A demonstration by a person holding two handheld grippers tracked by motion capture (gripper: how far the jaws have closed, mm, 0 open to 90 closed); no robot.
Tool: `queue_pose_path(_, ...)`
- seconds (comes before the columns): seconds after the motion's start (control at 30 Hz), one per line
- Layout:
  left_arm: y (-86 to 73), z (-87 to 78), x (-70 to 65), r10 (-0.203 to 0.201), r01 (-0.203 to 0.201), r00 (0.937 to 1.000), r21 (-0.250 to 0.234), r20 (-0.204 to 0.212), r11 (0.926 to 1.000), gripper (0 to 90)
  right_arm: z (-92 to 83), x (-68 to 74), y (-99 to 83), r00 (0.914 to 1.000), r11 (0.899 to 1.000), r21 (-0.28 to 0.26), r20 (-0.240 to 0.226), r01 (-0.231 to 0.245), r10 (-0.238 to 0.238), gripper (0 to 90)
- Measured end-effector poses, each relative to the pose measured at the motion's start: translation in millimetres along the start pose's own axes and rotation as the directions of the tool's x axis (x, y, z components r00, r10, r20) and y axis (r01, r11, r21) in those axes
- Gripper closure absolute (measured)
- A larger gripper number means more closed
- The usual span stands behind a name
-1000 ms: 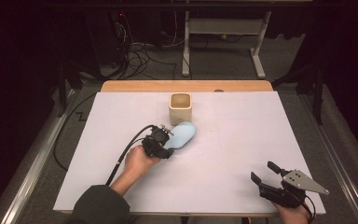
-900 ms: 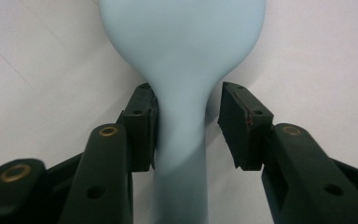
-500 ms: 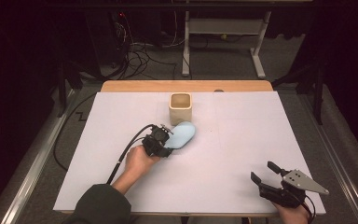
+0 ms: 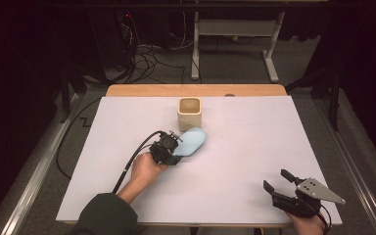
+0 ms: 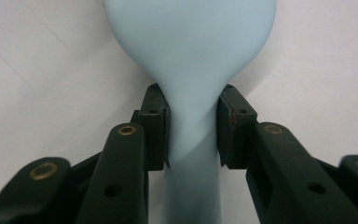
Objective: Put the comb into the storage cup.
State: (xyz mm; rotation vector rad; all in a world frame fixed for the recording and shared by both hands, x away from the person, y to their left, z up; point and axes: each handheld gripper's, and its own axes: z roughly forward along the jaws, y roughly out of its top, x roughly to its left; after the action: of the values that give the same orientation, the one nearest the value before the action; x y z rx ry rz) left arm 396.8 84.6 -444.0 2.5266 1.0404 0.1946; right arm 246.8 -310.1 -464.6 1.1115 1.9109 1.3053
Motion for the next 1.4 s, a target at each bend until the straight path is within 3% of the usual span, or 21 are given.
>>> queue_pose_path(0.67, -1.6, -1.6, -5.7, 0.028, -0.028, 0.9996, -0.024, -0.001, 0.9993, 68.9, 0.5, 0.1, -0.2, 1.0, 1.0, 0.0, -0.004, 0.004, -0.004, 26.0)
queue_pose_path(1.4, -19.2, -21.2, -4.1, 0.029, -0.027, 0.999, -0.081, 0.035, 0.9964, 68.9, 1.2, 0.3, -0.2, 1.0, 1.0, 0.005, -0.006, -0.002, 0.002, 26.0)
